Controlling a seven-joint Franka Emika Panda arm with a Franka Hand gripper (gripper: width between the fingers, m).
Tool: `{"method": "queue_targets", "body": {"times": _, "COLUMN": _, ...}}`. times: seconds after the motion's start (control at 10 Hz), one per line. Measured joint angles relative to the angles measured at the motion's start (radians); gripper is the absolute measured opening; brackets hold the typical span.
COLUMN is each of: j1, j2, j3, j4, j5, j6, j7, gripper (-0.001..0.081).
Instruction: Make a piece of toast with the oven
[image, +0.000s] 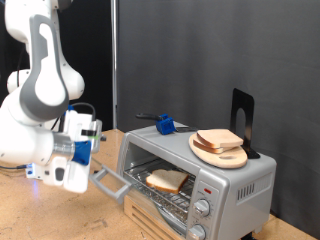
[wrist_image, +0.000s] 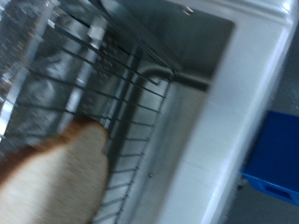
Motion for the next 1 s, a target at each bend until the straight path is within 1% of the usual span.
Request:
{"method": "queue_targets", "body": {"times": 0.3, "j1": 0.025, "j2": -0.096, "j3": 0.046, "j4": -0.041, "j5": 0.077, "j6": 0.008, "j7": 0.007, "gripper": 0.0808}}
{"method": "queue_targets", "body": {"times": 0.5, "j1": 0.055, "j2": -0.155, "j3": 0.093, "j4": -0.067, "j5": 0.111, "j6": 0.058, "j7": 0.075, "gripper": 0.0808}}
{"method": "queue_targets", "body": {"times": 0.6, "j1": 0.07, "j2": -0.182, "j3": 0.119, "j4": -0.076, "j5": 0.119, "j6": 0.08, "j7": 0.116, "gripper": 0.0808}}
{"method": "queue_targets", "body": {"times": 0.8, "j1": 0.095, "j2": -0.233, "j3": 0.159, "j4": -0.09, "j5": 0.123, "j6": 0.086, "j7": 0.19, "gripper": 0.0808}}
{"method": "queue_targets", "body": {"times": 0.9, "j1": 0.098, "j2": -0.264, "j3": 0.163, "j4": -0.106, "j5": 0.117, "j6": 0.082, "j7": 0.212, "gripper": 0.0808}}
{"method": "queue_targets", "body": {"times": 1.0, "j1": 0.09, "j2": -0.293, "j3": 0.156, "j4": -0.123, "j5": 0.101, "j6": 0.074, "j7": 0.229, "gripper": 0.0808}}
